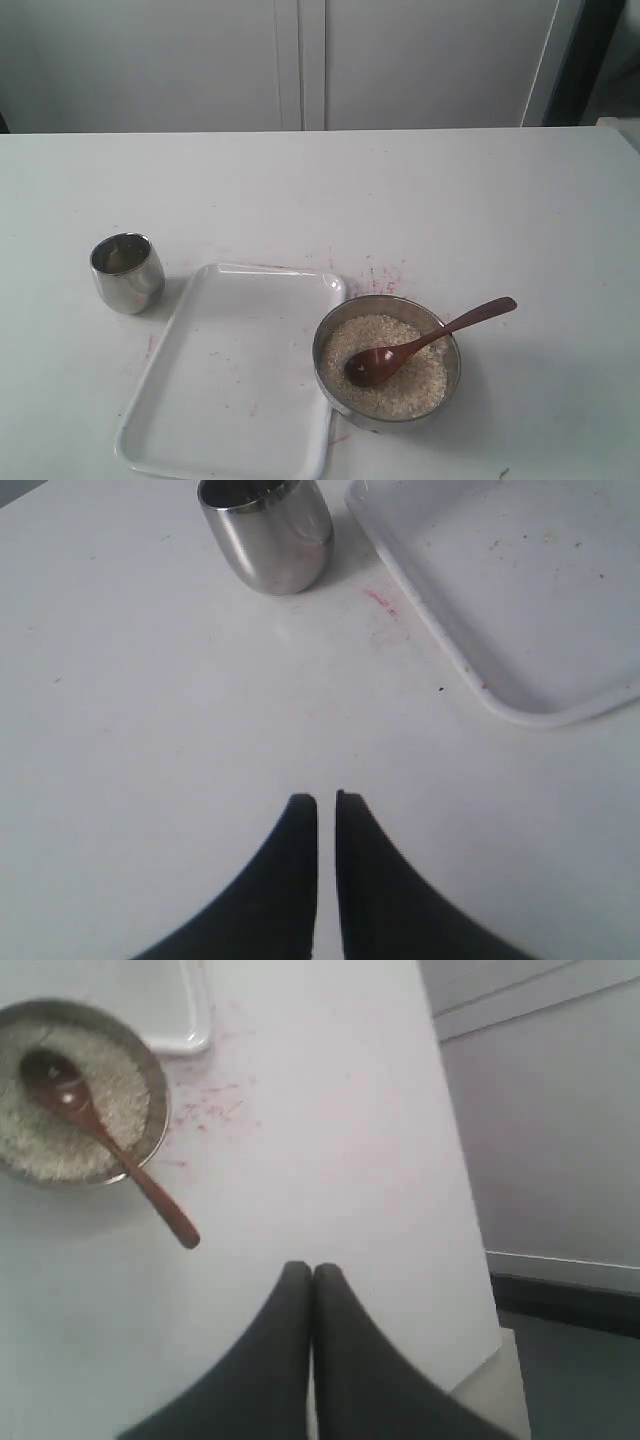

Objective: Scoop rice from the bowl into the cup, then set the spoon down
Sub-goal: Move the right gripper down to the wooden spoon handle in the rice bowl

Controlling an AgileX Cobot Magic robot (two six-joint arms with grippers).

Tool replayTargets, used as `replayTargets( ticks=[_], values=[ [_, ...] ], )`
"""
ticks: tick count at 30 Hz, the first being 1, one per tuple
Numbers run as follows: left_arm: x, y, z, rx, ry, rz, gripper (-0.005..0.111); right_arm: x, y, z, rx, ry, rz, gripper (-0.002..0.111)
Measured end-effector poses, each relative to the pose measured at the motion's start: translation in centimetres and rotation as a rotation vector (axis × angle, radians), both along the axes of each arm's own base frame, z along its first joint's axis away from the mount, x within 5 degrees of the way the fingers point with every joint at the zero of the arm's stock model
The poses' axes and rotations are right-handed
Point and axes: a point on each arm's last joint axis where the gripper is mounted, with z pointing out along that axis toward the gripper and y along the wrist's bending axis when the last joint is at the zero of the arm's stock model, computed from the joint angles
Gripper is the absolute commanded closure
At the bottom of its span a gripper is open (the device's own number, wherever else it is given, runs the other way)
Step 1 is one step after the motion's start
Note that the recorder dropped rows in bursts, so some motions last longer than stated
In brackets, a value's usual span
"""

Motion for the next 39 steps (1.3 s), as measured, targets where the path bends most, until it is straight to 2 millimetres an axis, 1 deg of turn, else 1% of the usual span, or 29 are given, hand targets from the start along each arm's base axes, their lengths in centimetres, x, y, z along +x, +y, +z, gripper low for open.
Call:
replayTargets(
  ticks=[1,2,3,4,5,6,9,15,17,22,30,35,39],
  values=[
    [0.0,0.0,0.0,0.000,0.000,0.000,0.092,0.7,0.2,-0.8,-0.047,0.025,0.027,0.108],
    [0.0,0.0,0.0,0.000,0.000,0.000,0.092,1.6,0.6,-2.3,-0.117,0.074,0.066,0.108],
    [0.0,0.0,0.0,0.000,0.000,0.000,0.092,2.1,0.7,-3.0,-0.151,0.100,0.086,0.108],
    [0.0,0.0,0.0,0.000,0.000,0.000,0.092,3.0,1.1,-4.4,-0.205,0.148,0.123,0.108],
    [0.0,0.0,0.0,0.000,0.000,0.000,0.092,3.5,1.3,-5.1,-0.228,0.174,0.138,0.108],
    [0.0,0.0,0.0,0.000,0.000,0.000,0.092,4.2,1.6,-6.3,-0.260,0.217,0.162,0.108],
    [0.0,0.0,0.0,0.000,0.000,0.000,0.092,5.9,2.3,-8.6,-0.314,0.308,0.198,0.108],
    [0.0,0.0,0.0,0.000,0.000,0.000,0.092,8.2,3.4,-11.6,-0.358,0.422,0.214,0.108],
    [0.0,0.0,0.0,0.000,0.000,0.000,0.092,8.9,3.7,-12.5,-0.365,0.442,0.218,0.108],
    [0.0,0.0,0.0,0.000,0.000,0.000,0.092,9.8,4.1,-13.4,-0.365,0.439,0.225,0.108],
    [0.0,0.0,0.0,0.000,0.000,0.000,0.092,10.8,4.5,-15.0,-0.384,0.483,0.231,0.108],
    [0.0,0.0,0.0,0.000,0.000,0.000,0.092,11.3,4.4,-15.7,-0.431,0.489,0.233,0.108],
    [0.0,0.0,0.0,0.000,0.000,0.000,0.092,11.6,4.1,-17.2,-0.485,0.502,0.243,0.106]
  ],
)
